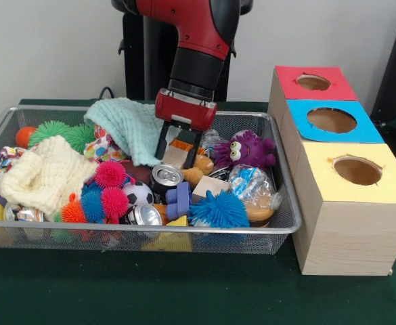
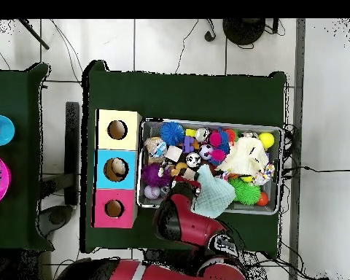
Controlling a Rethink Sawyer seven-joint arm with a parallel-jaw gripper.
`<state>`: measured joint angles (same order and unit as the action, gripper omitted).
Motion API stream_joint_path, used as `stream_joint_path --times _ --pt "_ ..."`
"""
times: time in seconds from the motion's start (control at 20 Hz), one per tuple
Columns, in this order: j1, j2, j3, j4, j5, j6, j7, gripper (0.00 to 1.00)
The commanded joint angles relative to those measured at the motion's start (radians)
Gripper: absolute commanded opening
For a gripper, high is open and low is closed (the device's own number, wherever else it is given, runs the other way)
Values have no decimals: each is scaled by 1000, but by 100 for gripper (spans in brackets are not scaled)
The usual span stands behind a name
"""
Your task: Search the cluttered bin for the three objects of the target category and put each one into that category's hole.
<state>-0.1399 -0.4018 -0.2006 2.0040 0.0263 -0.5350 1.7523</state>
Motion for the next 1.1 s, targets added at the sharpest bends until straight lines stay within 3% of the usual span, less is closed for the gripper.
stream_joint_path --times 0.05,1.1 --pt "-31 45 132 -101 -43 -56 216 100" --pt "-21 -28 170 -27 -19 -18 251 100"
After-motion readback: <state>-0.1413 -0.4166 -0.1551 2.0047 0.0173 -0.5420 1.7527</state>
